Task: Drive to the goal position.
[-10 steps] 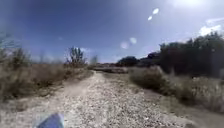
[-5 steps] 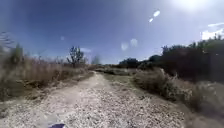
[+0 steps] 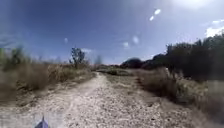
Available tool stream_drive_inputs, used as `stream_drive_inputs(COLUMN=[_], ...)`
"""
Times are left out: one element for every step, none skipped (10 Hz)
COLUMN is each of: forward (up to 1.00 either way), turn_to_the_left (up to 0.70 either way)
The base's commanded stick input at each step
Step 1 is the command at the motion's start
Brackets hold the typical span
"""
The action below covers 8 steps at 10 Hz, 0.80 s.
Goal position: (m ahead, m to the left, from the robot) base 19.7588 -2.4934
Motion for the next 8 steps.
stream_drive_inputs(forward=[0.7, 0.7, 0.7, 0.7, 0.7, 0.7, 0.7, 0.7], turn_to_the_left=[0.0, 0.0, 0.0, 0.0, 0.0, 0.0, -0.12, -0.34])
